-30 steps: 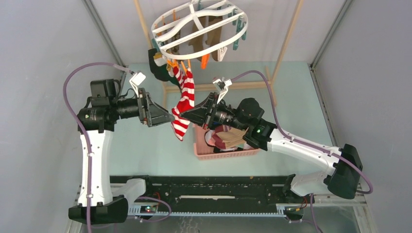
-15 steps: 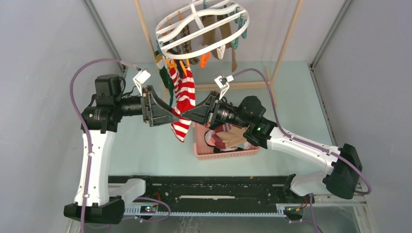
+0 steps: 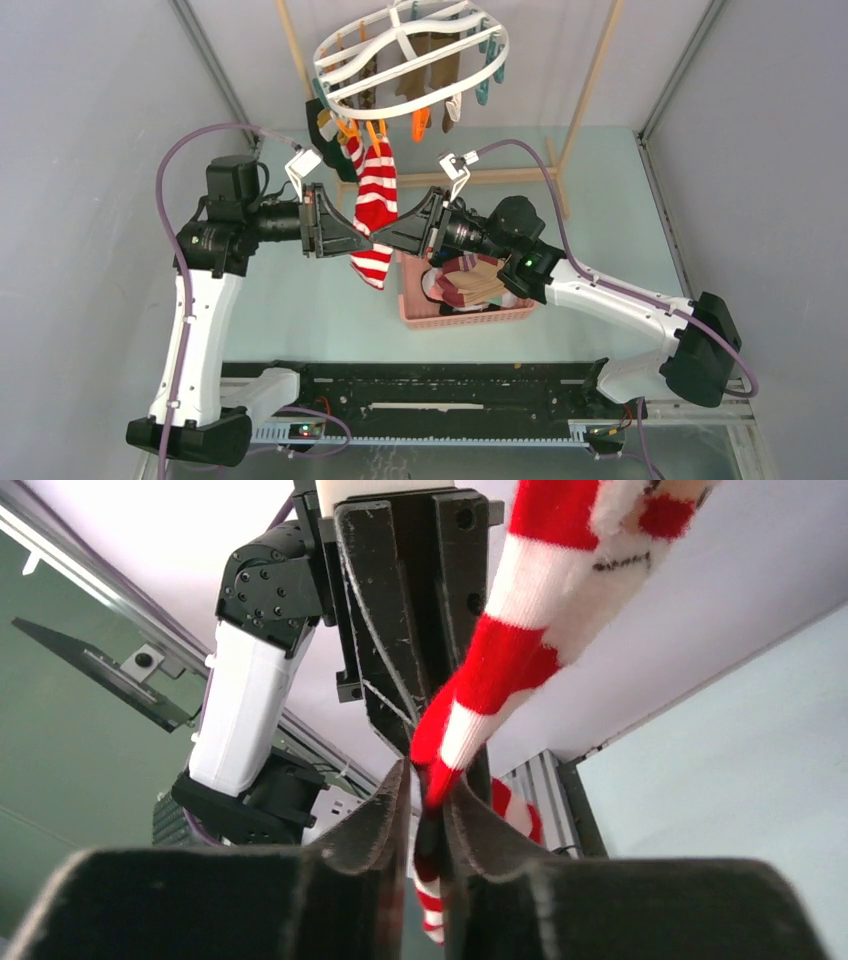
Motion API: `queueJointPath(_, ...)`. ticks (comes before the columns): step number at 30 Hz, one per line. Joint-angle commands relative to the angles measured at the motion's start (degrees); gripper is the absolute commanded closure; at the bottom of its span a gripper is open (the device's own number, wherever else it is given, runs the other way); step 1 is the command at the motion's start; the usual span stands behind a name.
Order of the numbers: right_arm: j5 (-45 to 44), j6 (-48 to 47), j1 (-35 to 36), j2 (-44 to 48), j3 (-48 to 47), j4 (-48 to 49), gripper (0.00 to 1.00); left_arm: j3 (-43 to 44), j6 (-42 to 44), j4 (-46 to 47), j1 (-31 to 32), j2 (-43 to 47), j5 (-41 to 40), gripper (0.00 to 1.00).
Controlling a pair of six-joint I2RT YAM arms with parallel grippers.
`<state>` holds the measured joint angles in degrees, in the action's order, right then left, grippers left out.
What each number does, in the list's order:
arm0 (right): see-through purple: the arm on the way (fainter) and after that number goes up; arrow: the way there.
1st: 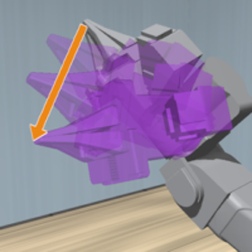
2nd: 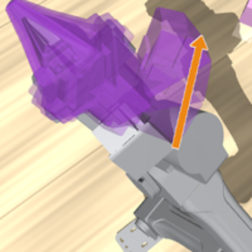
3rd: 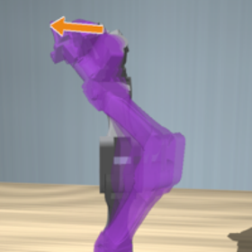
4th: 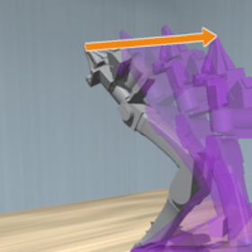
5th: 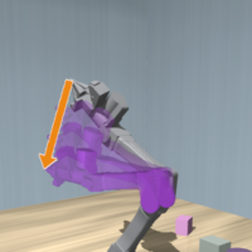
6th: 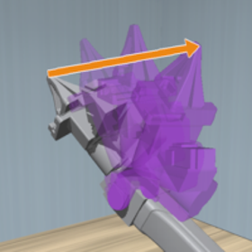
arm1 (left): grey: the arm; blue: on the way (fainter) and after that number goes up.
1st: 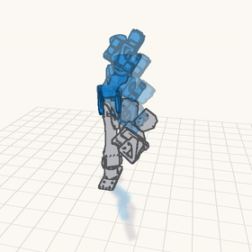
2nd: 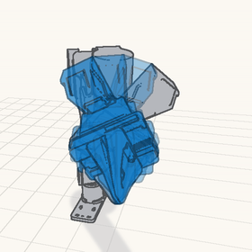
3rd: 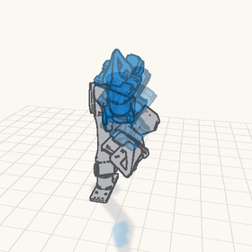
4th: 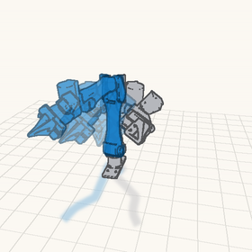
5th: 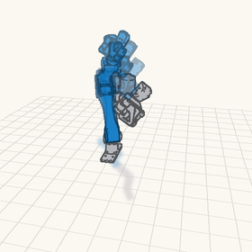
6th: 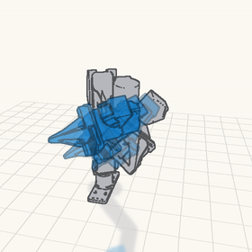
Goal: Remove the socks clipped to the hanger
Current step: Remove the sock from the hanger.
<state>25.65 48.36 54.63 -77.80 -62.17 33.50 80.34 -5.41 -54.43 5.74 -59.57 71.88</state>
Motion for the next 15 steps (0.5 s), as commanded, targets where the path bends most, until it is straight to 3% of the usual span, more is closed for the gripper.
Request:
queueJointPath(1, -2.9, 0.1, 0.0, 1.4, 0.2, -2.8, 0.74, -2.0, -1.8, 3.1, 0.4, 1.3, -3.0, 0.84)
queueJointPath(5, -12.7, -1.6, 0.5, 3.5, 0.1, -8.7, 0.47, -2.7, -3.1, 4.7, 0.6, 2.4, -5.3, 0.95)
queueJointPath(8, -24.2, -4.7, 1.8, 5.9, 0.1, -13.6, 0.32, -2.9, -3.2, 4.8, 1.1, 2.8, -7.3, 0.98)
queueJointPath(12, -36.2, -8.2, 2.7, 6.4, -2.9, -19.4, 0.24, -3.6, -3.5, 5.2, 2.0, 3.2, -10.1, 0.99)
queueJointPath(15, -38.0, -11.0, 2.6, 4.2, -6.0, -19.8, 0.2, -3.8, -3.5, 5.4, 3.2, 3.5, -11.8, 0.99)
